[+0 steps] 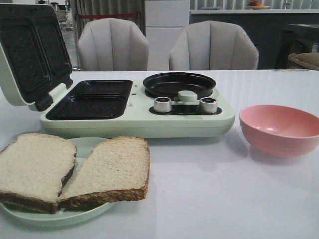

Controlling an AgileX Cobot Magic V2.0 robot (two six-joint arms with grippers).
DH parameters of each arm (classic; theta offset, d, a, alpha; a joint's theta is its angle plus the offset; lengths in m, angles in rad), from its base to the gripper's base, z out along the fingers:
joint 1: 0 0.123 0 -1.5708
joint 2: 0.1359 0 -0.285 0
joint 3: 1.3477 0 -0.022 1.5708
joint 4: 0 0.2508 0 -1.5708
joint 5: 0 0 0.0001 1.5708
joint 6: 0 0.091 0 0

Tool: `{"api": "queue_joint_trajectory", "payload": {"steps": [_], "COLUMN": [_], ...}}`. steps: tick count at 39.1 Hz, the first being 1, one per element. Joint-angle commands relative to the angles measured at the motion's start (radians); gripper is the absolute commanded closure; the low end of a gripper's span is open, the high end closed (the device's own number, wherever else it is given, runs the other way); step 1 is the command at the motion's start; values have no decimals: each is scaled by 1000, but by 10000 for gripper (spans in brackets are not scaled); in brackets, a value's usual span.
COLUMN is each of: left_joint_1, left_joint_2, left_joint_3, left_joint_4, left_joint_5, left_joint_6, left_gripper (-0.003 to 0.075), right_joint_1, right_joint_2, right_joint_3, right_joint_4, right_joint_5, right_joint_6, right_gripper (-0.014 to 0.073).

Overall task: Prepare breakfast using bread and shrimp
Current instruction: 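Lower the left gripper and grasp the bread slice nearest the plate edge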

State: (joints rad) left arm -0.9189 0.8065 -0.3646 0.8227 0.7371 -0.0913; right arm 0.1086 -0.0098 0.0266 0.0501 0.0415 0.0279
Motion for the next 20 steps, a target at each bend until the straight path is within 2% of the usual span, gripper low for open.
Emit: {"api": "queue_joint_trajectory", "payload": {"steps": [1,5,20], "left_joint_1": [-12,-12,-7], "left_joint_2": [63,122,287], "left_joint_3": [-29,-29,-29], "left_joint_4": [109,182,292], "left_joint_5": [-13,-33,-142], "left_joint_6": [-8,-23,-34], "left_gripper": [136,136,136], "right_joint_1": [-4,-4,-4], "right_joint_2": [-22,-22,-22], "right_joint_3": [-16,-16,-16], "right_joint_4": [-4,-4,-4], "right_joint_5": [-86,-86,-86], "right_joint_6": [-1,-1,-1], "right_gripper": [444,444,444]}}
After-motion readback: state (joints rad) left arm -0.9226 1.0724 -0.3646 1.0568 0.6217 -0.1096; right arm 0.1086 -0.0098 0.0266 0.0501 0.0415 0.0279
